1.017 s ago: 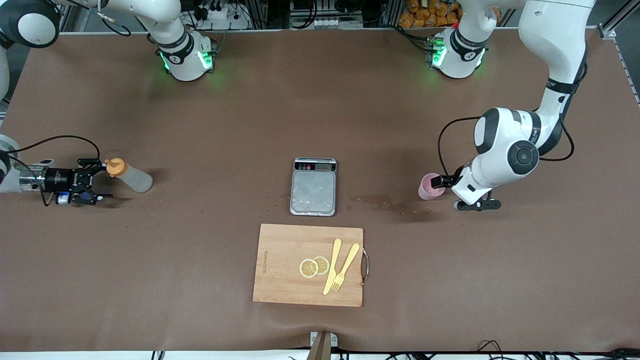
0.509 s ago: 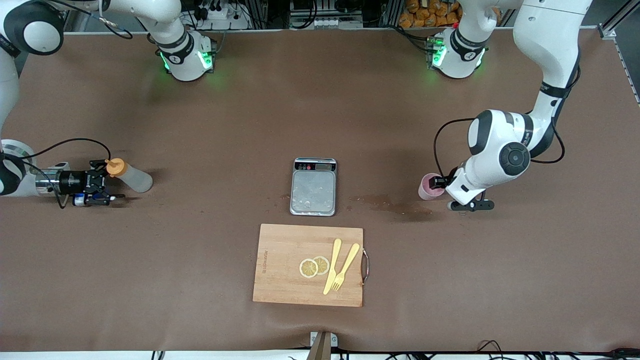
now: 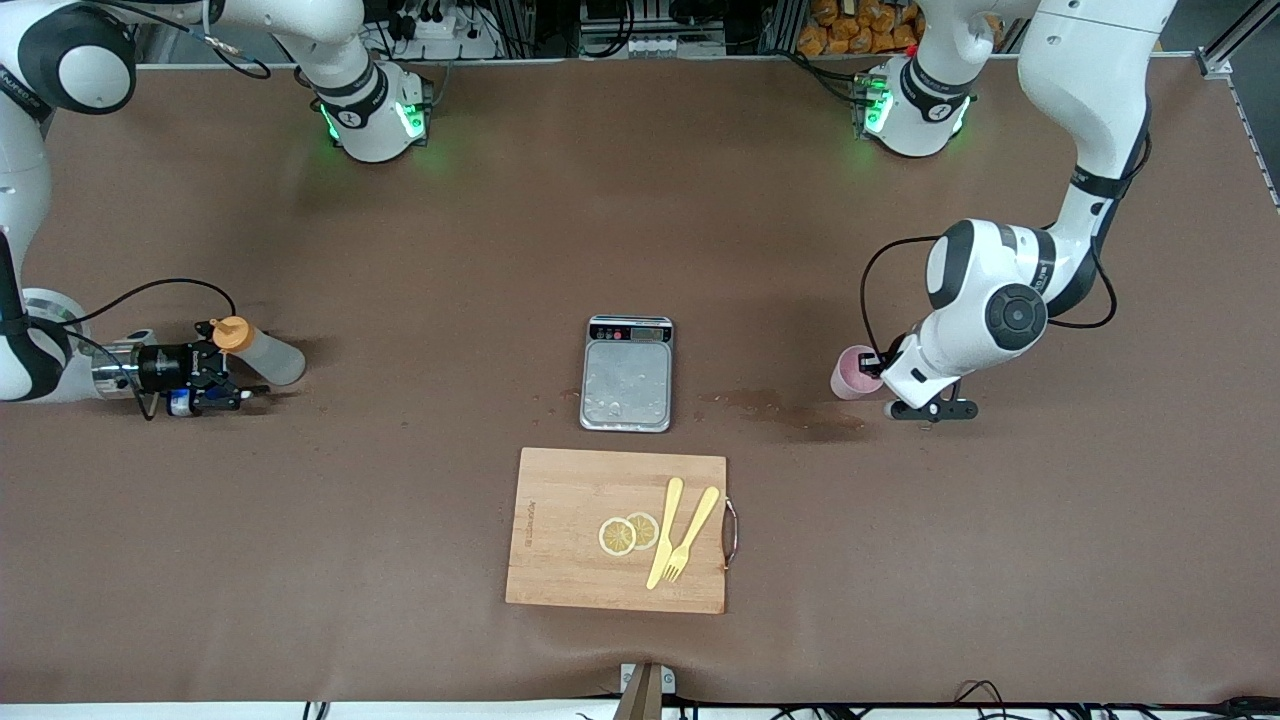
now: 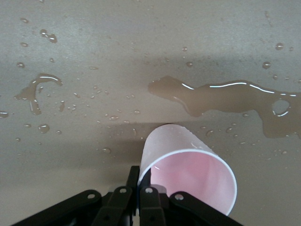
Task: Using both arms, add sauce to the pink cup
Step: 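Close the left gripper on the cup while the right gripper grasps the bottle, then carry the cup onto the scale while the right gripper lifts and inverts the bottle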
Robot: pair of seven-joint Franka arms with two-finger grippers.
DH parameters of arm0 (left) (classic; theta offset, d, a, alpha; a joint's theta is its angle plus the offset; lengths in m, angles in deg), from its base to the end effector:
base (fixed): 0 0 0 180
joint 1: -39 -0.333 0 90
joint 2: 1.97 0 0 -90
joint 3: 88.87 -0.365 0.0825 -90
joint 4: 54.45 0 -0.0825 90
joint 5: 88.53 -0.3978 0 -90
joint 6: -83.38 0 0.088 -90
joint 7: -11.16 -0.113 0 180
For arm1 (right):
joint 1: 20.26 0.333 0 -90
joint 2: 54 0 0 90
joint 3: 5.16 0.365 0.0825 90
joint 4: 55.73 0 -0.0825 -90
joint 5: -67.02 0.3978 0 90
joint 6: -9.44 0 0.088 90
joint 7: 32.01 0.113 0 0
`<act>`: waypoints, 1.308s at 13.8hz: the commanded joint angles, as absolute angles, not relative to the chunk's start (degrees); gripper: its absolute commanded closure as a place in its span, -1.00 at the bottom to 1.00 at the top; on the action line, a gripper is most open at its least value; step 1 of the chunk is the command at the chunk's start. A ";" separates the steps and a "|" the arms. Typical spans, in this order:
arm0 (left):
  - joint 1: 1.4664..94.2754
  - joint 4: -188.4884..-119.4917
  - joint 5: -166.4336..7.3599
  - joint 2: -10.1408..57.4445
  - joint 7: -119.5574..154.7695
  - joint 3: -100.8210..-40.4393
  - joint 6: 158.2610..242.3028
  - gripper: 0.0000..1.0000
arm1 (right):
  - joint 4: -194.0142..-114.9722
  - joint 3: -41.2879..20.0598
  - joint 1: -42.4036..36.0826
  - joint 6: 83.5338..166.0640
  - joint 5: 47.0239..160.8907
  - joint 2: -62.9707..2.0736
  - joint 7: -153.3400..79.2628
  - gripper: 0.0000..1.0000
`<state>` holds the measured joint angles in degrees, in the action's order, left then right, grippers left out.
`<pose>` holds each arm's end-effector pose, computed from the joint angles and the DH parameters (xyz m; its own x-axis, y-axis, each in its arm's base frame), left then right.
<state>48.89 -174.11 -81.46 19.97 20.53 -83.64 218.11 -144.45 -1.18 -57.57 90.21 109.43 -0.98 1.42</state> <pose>0.5778 -0.1570 0.2586 0.9900 -0.0099 -0.1407 0.0027 -0.9961 0.0886 0.5656 -0.2768 0.1197 -0.0348 -0.2977 -0.9540 -0.9866 -0.1422 0.0804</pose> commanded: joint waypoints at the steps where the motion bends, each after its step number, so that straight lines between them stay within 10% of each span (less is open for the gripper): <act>1: 49.46 -174.43 -81.06 17.29 21.26 -83.77 217.77 1.00 | -144.77 -1.21 -57.70 89.95 110.44 -1.00 0.78 -0.20; 3: 49.45 -173.90 -81.06 14.66 24.83 -83.68 216.89 1.00 | -144.59 -1.21 -57.53 89.95 110.44 -1.35 1.39 0.21; 18: 69.21 -148.42 -80.44 25.18 80.30 -80.69 204.85 1.00 | -142.40 -1.56 -46.19 90.91 110.00 -10.05 17.81 0.20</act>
